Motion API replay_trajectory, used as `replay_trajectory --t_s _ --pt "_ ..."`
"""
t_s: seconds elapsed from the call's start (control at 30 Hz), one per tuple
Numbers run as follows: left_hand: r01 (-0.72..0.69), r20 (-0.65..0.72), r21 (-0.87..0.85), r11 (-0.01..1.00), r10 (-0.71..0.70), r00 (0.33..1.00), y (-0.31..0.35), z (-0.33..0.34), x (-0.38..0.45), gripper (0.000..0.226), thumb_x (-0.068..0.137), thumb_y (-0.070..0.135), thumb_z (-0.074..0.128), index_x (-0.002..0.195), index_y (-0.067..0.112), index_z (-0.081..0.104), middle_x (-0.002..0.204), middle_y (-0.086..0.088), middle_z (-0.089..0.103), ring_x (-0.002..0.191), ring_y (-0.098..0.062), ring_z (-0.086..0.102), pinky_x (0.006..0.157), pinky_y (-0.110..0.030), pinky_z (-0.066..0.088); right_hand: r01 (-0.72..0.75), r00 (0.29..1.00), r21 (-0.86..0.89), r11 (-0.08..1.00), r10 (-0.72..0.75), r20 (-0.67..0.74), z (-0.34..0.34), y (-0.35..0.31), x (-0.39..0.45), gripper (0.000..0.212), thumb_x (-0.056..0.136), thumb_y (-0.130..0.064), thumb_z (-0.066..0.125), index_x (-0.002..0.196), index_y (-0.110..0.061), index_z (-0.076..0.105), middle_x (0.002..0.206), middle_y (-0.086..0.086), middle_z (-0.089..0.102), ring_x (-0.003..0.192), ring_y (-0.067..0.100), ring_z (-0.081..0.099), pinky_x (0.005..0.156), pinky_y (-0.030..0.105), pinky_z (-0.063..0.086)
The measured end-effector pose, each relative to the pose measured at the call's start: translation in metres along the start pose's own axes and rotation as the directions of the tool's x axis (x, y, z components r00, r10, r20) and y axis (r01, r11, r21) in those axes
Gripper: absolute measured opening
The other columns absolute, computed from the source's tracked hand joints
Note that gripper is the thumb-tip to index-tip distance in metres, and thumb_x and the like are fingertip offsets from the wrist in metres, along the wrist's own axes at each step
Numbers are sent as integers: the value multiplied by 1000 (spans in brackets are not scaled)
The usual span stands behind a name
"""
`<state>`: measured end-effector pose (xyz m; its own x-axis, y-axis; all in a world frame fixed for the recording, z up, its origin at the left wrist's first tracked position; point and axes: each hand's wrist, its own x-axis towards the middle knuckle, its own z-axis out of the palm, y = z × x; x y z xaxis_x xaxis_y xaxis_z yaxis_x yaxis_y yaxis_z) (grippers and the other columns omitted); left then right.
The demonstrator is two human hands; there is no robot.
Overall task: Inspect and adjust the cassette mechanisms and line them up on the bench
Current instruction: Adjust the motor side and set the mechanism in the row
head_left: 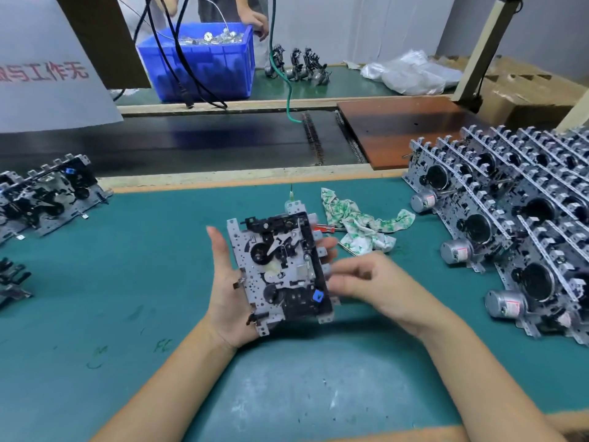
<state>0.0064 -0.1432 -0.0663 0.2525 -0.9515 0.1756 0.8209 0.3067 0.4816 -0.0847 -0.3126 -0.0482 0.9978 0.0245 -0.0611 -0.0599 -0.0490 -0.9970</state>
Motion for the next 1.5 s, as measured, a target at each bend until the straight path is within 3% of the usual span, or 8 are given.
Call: replay_trajectory --t_s 0.13,0.23,0.33,0.57,0.8,0.93,1.13,1.5 --pt "34 -174 76 997 -20 985 -2 -8 2 98 82 78 27 143 2 38 148 -24 35 137 -36 35 114 -51 24 -39 754 -494 869 -299 -585 -15 10 9 20 86 -37 65 70 -24 67 63 -10 63 62 8 57 59 22 43" --pt "57 -278 53 997 -40 960 -9 -14 1 90 83 75 36 137 3 48 144 -24 42 133 -38 41 109 -50 36 -365 806 -796 483 -264 -530 -8 20 20 14 89 -36 58 95 -24 62 84 -11 57 88 14 53 63 28 34" --pt "112 -383 32 993 -92 919 -14 -17 1 89 81 75 38 130 2 56 138 -26 48 126 -40 48 103 -52 42 -420 841 -851 315 -218 -496 -6 27 28 21 92 -36 51 110 -24 54 107 -6 55 106 16 45 67 28 29" --pt "131 -487 -3 991 -116 866 -16 -17 4 86 85 71 31 117 -2 65 128 -30 55 113 -38 60 96 -53 46 -403 873 -846 349 -132 -470 -31 18 39 15 96 -25 43 104 -15 51 105 1 54 102 22 48 74 33 37" --pt "162 -495 17 987 -132 859 -14 -17 7 84 84 70 32 123 1 61 129 -27 55 115 -37 59 102 -49 42 -84 880 -593 801 -220 -421 -45 6 18 16 88 -17 65 78 -20 53 69 -8 63 58 8 59 55 15 43" --pt "172 -509 17 985 -140 850 -13 -18 7 85 84 71 32 123 2 61 130 -27 55 115 -37 59 103 -47 42 29 921 -256 966 -126 -369 -32 2 4 16 96 -21 51 80 -17 49 49 0 53 38 9 33 41 15 29" --pt "161 -516 10 987 -133 846 -14 -20 8 74 82 67 40 116 7 68 129 -18 59 113 -29 61 103 -41 41 -255 965 21 967 253 67 -10 4 -14 43 90 -46 38 65 -19 60 45 -3 27 41 8 15 38 14 16" --pt "182 -489 -7 983 -162 857 -15 -19 8 84 87 71 30 124 2 61 127 -23 58 115 -31 59 101 -41 46 -310 933 -37 950 312 179 -3 9 -12 43 84 -46 44 61 -15 63 43 1 52 34 9 39 36 18 33"
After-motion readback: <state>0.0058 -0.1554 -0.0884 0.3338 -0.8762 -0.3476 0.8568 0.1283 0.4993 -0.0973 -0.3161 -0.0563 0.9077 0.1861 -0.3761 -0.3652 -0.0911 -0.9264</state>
